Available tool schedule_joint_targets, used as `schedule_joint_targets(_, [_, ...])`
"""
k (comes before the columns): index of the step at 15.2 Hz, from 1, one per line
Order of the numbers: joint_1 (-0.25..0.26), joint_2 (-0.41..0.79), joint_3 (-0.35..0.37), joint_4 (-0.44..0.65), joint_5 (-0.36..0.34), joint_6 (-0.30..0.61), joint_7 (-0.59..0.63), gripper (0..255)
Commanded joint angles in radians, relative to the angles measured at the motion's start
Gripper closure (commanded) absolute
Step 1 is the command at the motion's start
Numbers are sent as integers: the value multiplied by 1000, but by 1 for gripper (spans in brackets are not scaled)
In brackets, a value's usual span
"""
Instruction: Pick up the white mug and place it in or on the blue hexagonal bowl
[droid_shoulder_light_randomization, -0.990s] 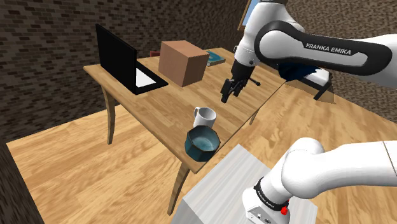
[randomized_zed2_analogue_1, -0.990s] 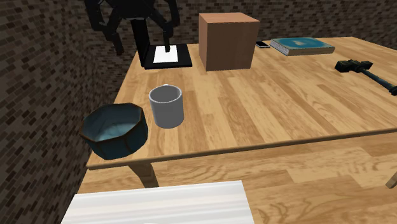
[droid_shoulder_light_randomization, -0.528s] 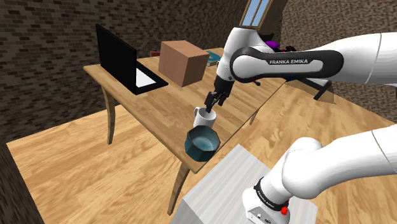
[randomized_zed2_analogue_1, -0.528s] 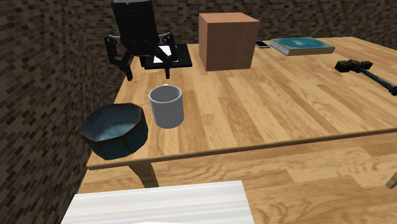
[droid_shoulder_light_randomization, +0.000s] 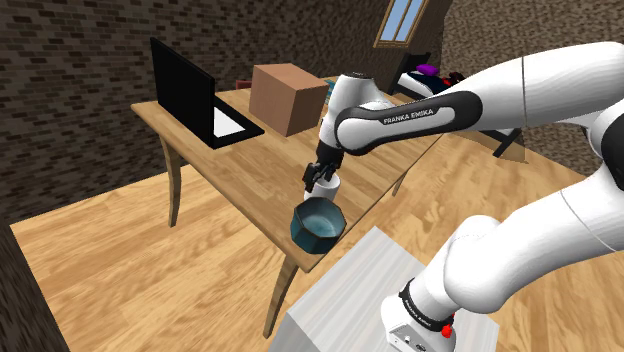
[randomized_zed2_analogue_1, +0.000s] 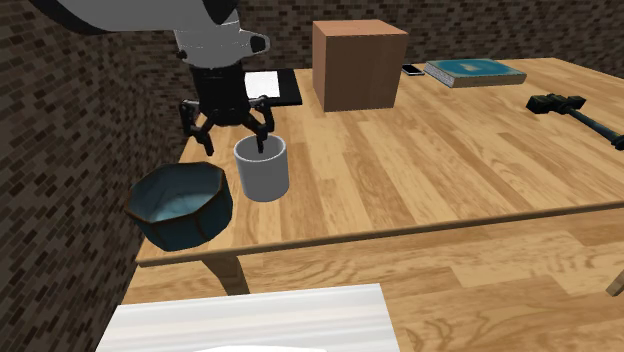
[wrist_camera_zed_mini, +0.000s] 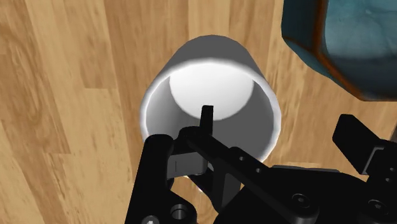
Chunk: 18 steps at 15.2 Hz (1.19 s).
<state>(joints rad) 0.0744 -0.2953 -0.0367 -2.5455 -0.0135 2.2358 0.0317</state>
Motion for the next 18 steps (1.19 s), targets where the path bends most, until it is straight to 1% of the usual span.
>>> schedule_joint_targets(1, [0, 19, -1, -15, 1, 35, -1, 0])
schedule_joint_targets(5, [1, 52, -1, -38, 2, 91, -2, 0])
schedule_joint_targets(12, [1, 52, -1, -38, 2, 91, -2, 0])
schedule_joint_targets(13, [1, 52, -1, -38, 2, 91, -2, 255])
schedule_joint_targets(18, [1, 52, -1, -38, 2, 91, -2, 255])
